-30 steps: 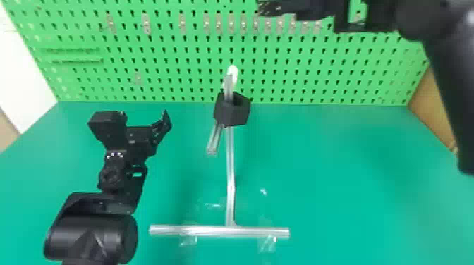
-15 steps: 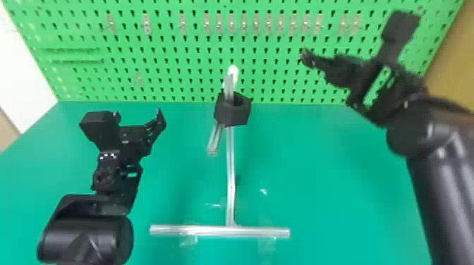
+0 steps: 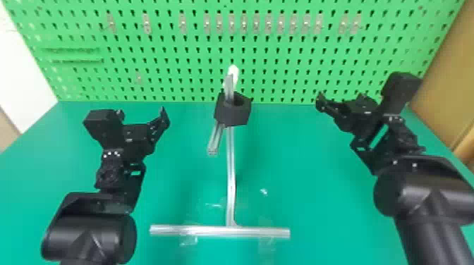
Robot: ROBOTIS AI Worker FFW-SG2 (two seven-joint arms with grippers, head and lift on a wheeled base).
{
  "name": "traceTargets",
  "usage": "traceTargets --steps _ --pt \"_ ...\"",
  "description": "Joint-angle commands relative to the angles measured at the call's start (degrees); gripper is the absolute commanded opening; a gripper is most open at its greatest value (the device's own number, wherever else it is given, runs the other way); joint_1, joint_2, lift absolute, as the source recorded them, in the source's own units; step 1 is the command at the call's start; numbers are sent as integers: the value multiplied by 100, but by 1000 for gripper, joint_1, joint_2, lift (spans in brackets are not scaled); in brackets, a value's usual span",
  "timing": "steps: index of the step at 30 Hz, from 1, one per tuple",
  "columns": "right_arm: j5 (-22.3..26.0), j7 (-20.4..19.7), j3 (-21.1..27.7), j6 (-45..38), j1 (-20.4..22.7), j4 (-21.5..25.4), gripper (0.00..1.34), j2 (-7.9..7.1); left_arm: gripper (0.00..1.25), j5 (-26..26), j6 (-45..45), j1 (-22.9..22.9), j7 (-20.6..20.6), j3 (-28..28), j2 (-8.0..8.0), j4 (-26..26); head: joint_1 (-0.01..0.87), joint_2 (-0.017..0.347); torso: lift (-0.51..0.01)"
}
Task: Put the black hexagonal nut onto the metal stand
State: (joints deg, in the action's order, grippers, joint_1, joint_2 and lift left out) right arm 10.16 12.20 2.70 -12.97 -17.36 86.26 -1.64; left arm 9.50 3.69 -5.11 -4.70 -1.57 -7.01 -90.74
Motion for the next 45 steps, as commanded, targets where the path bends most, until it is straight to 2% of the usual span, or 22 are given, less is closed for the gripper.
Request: traceTargets --steps 1,11,17,29,34,45 --pt "-383 -227 -41 418 172 -101 1339 32 1071 8 0 -16 -5 -19 7 21 693 81 -1" --pt "-559 -1080 -349 963 462 -162 1339 14 1069 -18 0 -34 -14 -45 33 65 693 81 -1" --pt "-559 -1326 -411 1095 541 -206 1339 -3 1071 -36 0 -34 -5 -45 60 92 693 81 -1" --pt "-506 -1352 -481 1007 585 -250 1335 -3 1069 -80 0 -34 -5 -72 69 101 693 81 -1" --pt "-515 -1352 -507 954 594 -250 1259 -21 1069 -80 0 -34 -5 -72 69 101 693 81 -1" --pt "-418 -1379 -569 831 603 -250 1209 -56 1069 -97 0 -34 -14 -72 69 118 693 81 -1"
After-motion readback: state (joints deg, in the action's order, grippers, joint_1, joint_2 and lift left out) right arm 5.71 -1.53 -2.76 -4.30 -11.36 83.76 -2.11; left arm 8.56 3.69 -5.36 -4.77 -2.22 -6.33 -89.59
